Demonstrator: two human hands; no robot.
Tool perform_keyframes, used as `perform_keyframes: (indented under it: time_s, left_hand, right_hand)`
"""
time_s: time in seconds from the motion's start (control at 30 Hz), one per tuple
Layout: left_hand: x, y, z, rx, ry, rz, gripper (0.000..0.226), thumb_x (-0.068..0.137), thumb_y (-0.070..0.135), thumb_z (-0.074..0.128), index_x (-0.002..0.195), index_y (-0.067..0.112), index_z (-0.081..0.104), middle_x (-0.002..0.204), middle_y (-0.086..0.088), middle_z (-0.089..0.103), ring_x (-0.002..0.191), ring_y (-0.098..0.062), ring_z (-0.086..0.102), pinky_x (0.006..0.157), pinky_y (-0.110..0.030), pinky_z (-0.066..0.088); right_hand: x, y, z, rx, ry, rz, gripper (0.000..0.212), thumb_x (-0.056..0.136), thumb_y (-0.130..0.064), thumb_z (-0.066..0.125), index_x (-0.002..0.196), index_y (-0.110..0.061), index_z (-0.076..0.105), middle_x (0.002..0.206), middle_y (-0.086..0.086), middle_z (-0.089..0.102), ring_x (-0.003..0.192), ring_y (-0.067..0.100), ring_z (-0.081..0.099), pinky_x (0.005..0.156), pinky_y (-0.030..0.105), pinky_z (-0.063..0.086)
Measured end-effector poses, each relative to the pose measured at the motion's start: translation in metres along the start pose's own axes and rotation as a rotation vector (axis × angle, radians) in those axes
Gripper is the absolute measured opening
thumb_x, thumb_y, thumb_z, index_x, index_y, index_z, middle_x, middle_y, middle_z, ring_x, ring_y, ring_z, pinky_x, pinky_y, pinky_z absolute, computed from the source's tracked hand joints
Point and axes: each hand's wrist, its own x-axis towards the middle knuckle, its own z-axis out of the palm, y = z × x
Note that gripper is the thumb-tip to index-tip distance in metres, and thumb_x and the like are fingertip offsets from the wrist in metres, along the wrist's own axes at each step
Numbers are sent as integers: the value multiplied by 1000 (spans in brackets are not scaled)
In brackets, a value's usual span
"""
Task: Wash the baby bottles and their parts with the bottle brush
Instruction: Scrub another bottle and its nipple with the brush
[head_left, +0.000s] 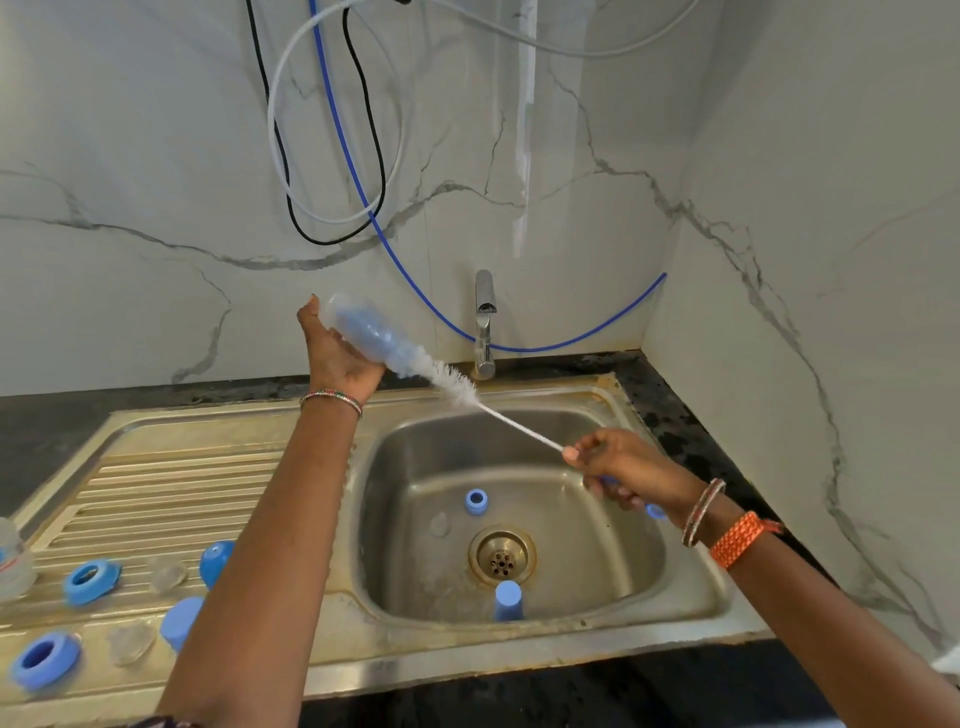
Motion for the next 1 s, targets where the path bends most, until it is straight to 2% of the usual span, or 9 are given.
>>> perform_keyframes:
  time_s: [0.13,0.33,0.53,0.67,0.73,0.8,0.83,0.9,1.0]
  left_hand:
    - [2,-6,-6,208,140,-148,65,93,55,41,131,1,43,111,-18,57,98,-29,59,78,-39,51]
    - [5,-12,-16,52,254,-97,70,97,55,29,143,2,30,144,-21,40,129,-33,45,105,-40,40]
    - [-2,-26,-11,-15,255,-175,67,99,50,25,143,0,28,140,-22,41,131,-37,40,106,-45,34]
    - [-5,-26,-9,20,241,-180,55,99,46,27,133,4,40,109,-18,55,125,-33,46,103,-42,39]
    - [-5,-24,-9,70,206,-140,48,99,45,31,118,4,44,102,-18,55,111,-32,54,91,-40,46]
    - [-5,-24,-10,95,182,-127,40,99,41,35,103,4,49,111,-17,55,107,-27,56,91,-36,47]
    - [-4,-24,-12,98,184,-128,37,99,39,37,99,5,50,118,-16,54,114,-27,55,97,-35,46]
    - [-4,-25,-15,104,187,-92,44,99,42,36,113,3,51,132,-18,50,125,-28,49,103,-37,42]
    - [-2,-27,-16,86,204,-111,64,98,50,33,138,1,37,134,-21,48,126,-32,49,97,-41,43]
  right_hand:
    - [-2,2,-6,-698,533,-438,9,85,-18,64,86,-20,55,76,-2,59,68,20,58,58,32,47]
    - [-12,-1,-13,-905,940,-598,19,83,-39,69,91,-23,74,64,0,64,55,25,59,50,16,26]
    - [-10,-4,-10,-961,1245,-970,22,74,-10,79,92,-21,76,72,0,63,65,23,53,65,33,30]
    - [-12,0,-17,-907,1186,-946,23,73,-6,74,90,-22,78,76,-3,69,72,21,55,66,28,30]
    - [-16,-8,-20,-664,797,-533,10,82,-20,68,85,-20,77,62,-5,63,59,20,55,53,20,29]
    - [-20,-17,-22,-189,276,-27,22,91,-22,58,80,-11,73,46,-5,46,39,12,39,41,16,25]
    - [-18,-15,-25,-92,189,49,26,94,-21,54,79,-8,70,44,-5,42,34,9,31,38,16,23]
    - [-16,-6,-25,-234,252,-45,22,93,-23,58,84,-11,74,48,-3,52,38,7,41,41,17,30]
    - [-20,1,-20,-868,880,-564,16,80,-10,70,91,-20,76,73,-2,70,62,21,61,61,27,39]
